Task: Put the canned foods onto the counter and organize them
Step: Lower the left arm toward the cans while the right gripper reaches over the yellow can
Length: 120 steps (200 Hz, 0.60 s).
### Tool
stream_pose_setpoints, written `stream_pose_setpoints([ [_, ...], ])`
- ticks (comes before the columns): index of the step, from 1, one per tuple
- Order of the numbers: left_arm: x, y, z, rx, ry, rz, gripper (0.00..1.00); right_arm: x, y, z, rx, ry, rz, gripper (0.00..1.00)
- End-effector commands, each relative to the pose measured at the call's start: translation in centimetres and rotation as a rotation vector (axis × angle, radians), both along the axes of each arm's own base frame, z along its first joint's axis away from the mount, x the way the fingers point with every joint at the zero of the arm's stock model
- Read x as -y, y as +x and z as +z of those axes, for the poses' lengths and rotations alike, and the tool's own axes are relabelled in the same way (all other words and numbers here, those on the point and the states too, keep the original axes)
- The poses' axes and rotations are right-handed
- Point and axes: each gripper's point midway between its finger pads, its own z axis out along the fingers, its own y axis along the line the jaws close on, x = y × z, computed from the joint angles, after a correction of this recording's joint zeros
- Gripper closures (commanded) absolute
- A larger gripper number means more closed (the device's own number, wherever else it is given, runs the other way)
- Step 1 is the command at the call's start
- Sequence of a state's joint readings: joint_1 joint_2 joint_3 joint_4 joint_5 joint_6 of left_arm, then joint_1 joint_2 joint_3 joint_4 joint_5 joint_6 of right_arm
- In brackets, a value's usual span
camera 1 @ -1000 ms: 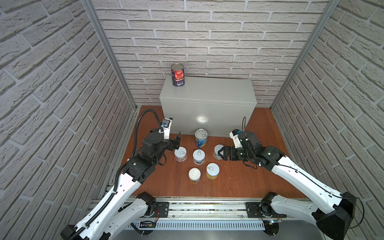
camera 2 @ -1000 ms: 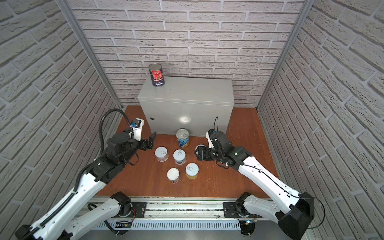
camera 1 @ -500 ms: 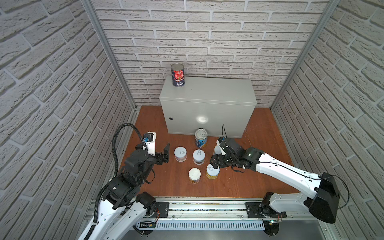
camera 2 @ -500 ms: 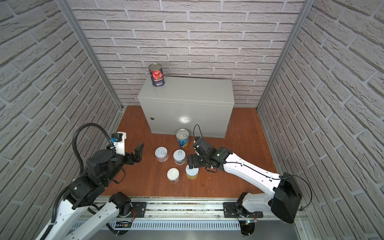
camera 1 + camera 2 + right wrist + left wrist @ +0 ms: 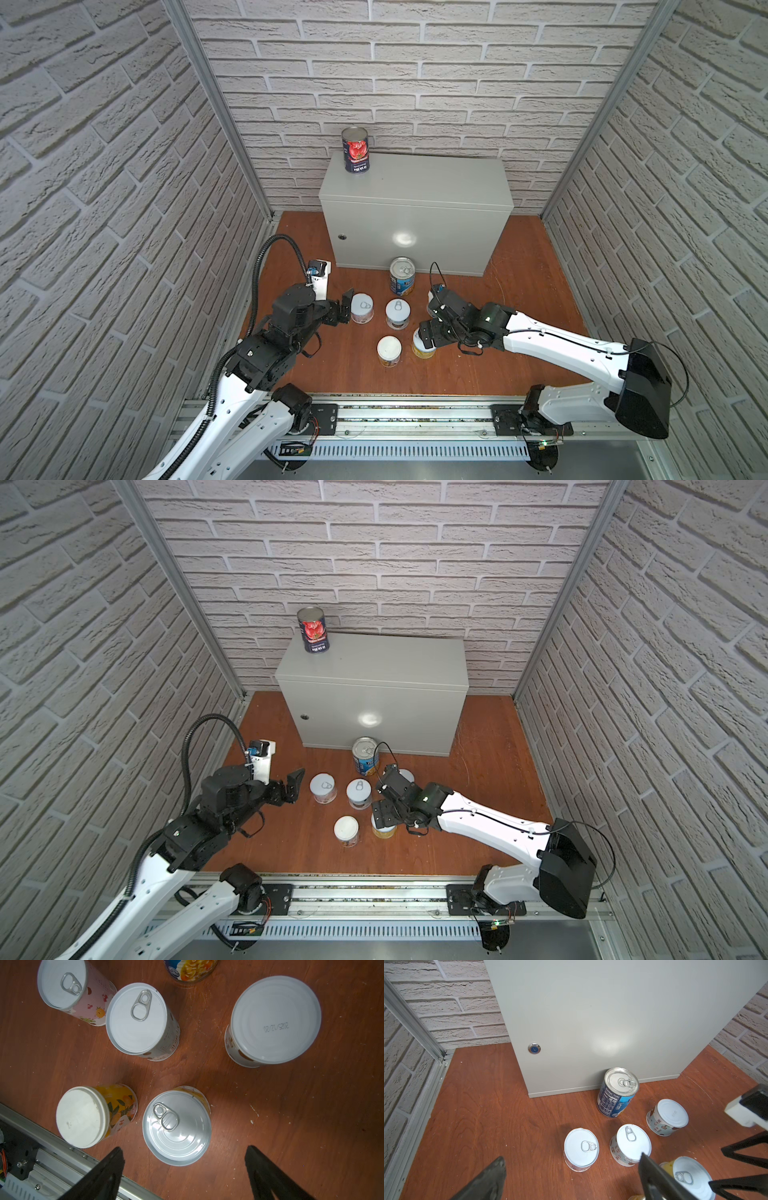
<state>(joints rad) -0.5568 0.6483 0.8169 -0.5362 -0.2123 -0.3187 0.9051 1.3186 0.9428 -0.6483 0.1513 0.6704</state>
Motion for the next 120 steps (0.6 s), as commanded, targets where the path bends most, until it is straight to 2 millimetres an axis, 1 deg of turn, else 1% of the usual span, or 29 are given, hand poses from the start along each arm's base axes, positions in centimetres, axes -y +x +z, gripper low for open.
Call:
stream_pose_setpoints([
  [1, 0.8, 0.6, 0.9, 0.039, -0.034, -0.017, 0.02, 0.0, 0.4, -0.4, 0.034, -0.003, -0.035, 0.08],
  [29, 0.7, 0.3, 0.3, 0.016, -0.018, -0.022, 0.02, 0.0, 0.2, -1.3, 0.033, -0.008, -0.031, 0.08],
  [45, 0.6, 0.0, 0.2, 0.008, -0.023, -0.024, 0.02, 0.6, 0.3, -1.6, 0.037, -0.050, -0.053, 0.08],
  [56, 0.4, -0.3, 0.1, 0.002, -0.028, -0.020, 0.02, 0.7, 0.3, -1.7, 0.039, -0.071, -0.050, 0.08],
  [100, -0.5, -1.5, -0.6, 0.006, -0.069, 0.000, 0.02, -0.5, 0.5, -2.2, 0.047, -0.066, -0.037, 0.08],
  [120, -0.6, -2.0, -0.4, 0.015, -0.091, 0.000, 0.02, -0.6, 0.5, -2.4, 0.072, -0.115, -0.033, 0.09],
])
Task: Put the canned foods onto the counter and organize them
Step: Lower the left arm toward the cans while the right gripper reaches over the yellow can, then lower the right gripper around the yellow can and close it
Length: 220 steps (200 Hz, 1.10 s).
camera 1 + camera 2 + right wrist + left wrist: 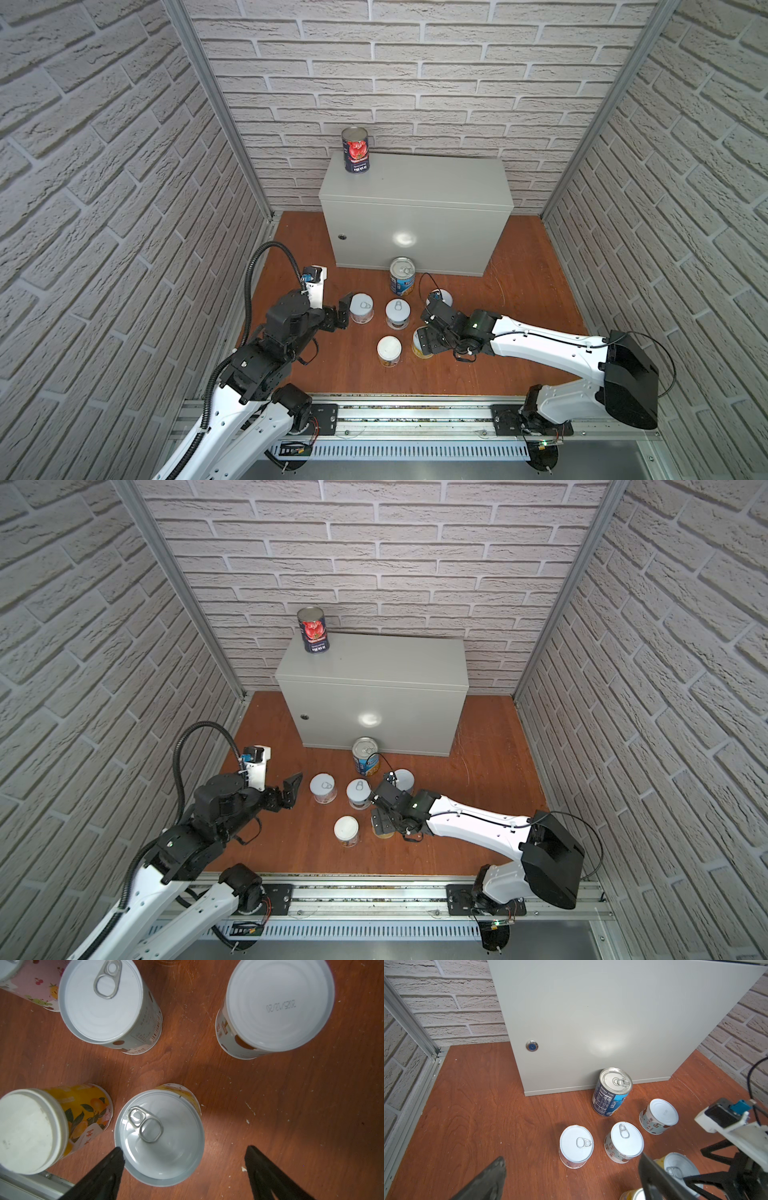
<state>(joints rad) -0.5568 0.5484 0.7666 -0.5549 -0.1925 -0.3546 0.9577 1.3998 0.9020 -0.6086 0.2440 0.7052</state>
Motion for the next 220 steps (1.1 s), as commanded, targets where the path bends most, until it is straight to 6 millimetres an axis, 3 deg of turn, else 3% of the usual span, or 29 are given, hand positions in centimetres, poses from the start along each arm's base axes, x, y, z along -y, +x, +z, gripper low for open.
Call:
stream_pose_setpoints([
  [1, 0.0, -0.4, 0.0, 0.005, -0.037, 0.001, 0.02, -0.8, 0.7, 0.7, 0.063, -0.018, -0.012, 0.09],
  [134, -0.2, -1.2, -1.0, 0.005, -0.053, -0.008, 0.02, -2.2, 0.7, -1.3, 0.007, -0.123, 0.016, 0.11],
  [220, -0.2, -1.1, -1.1, -0.001, -0.053, -0.004, 0.02, -2.5, 0.4, -2.3, -0.016, -0.120, 0.024, 0.24],
])
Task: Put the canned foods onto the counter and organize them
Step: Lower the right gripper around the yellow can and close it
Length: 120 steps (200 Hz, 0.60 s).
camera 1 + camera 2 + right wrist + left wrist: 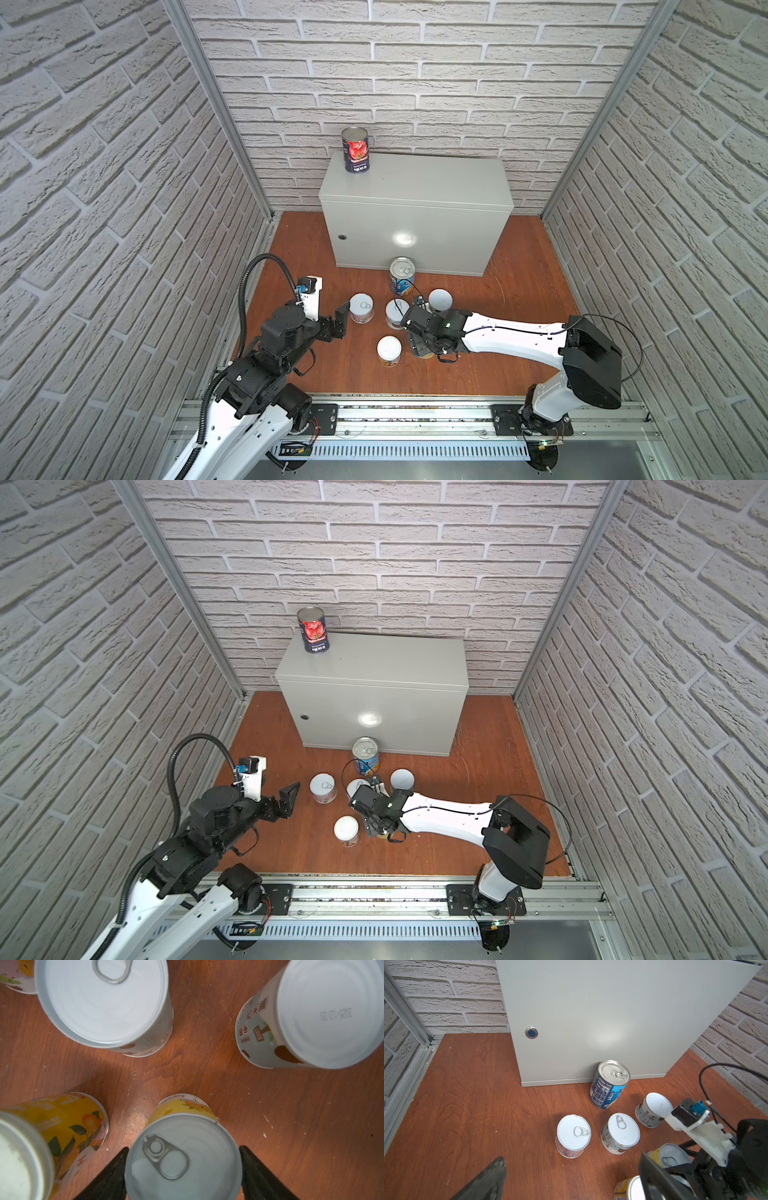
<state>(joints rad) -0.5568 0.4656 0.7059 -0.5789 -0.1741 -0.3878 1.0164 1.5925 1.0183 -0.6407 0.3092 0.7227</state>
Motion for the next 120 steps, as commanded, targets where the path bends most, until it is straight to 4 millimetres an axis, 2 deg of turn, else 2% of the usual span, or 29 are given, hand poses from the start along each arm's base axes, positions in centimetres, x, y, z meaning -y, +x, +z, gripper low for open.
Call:
stream_pose_setpoints([
  [1, 0.2, 0.1, 0.3, 0.016, -0.019, -0.001, 0.02, -0.2, -0.2, -0.4, -0.008, -0.002, 0.002, 0.24],
  [68, 0.5, 0.3, 0.1, 0.006, -0.014, -0.011, 0.02, -0.9, -0.4, -0.6, -0.030, 0.029, 0.018, 0.27],
  [120, 0.7, 0.6, -0.3, -0.016, 0.002, -0.017, 0.02, -1.2, -0.5, -1.4, -0.052, 0.015, 0.020, 0.25],
])
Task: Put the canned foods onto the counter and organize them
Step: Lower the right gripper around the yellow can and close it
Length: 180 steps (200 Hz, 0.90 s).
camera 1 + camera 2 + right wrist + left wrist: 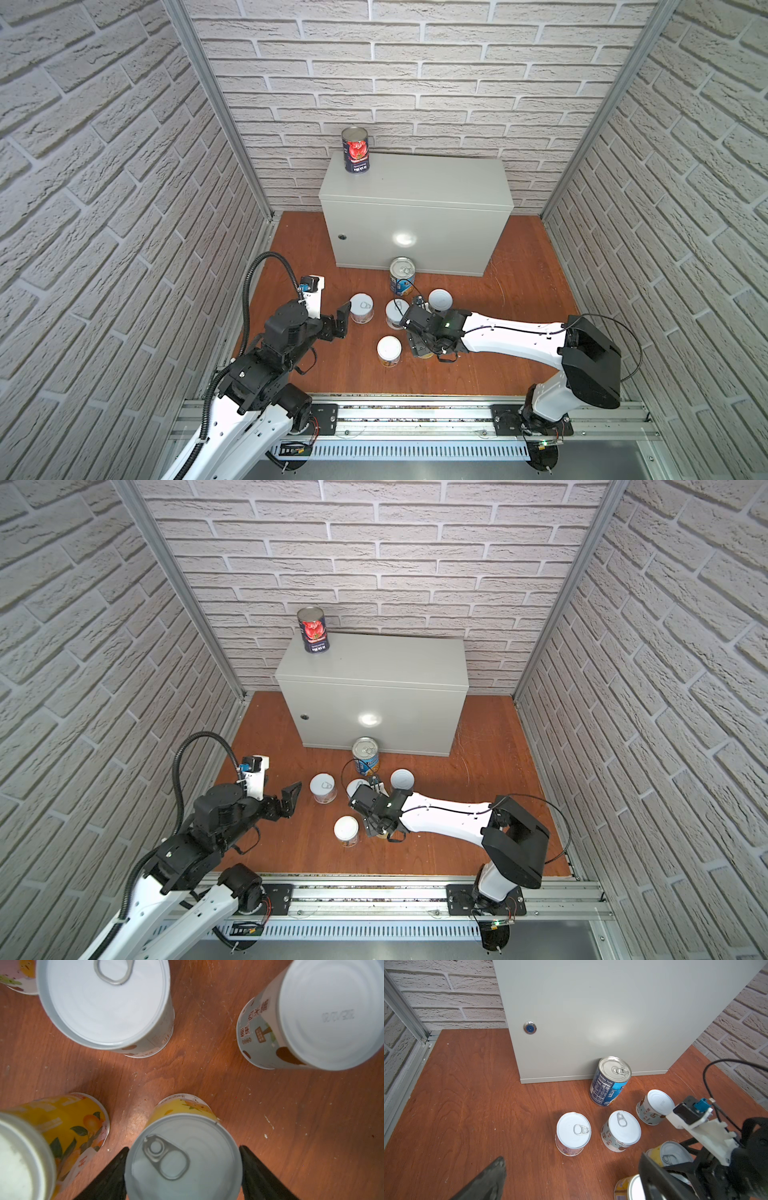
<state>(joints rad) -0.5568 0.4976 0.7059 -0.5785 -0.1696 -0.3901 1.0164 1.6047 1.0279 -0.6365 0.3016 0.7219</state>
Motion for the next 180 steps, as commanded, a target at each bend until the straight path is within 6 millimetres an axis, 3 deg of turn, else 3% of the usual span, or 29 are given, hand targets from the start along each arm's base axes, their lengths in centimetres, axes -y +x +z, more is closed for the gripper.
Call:
stream_pose_setpoints([
  [1, 0.5, 0.2, 0.4, 0.013, -0.012, -0.014, 0.02, -0.9, -0.6, -1.3, -0.047, 0.010, 0.017, 0.25],
  [114, 0.3, 0.3, 0.4, 0.013, -0.007, -0.005, 0.02, -0.8, -0.5, -2.3, -0.056, -0.012, 0.013, 0.18],
  [180, 0.3, 0.3, 0.3, 0.008, -0.008, -0.007, 0.02, -1.0, -0.6, -0.9, -0.034, 0.040, 0.016, 0.37],
])
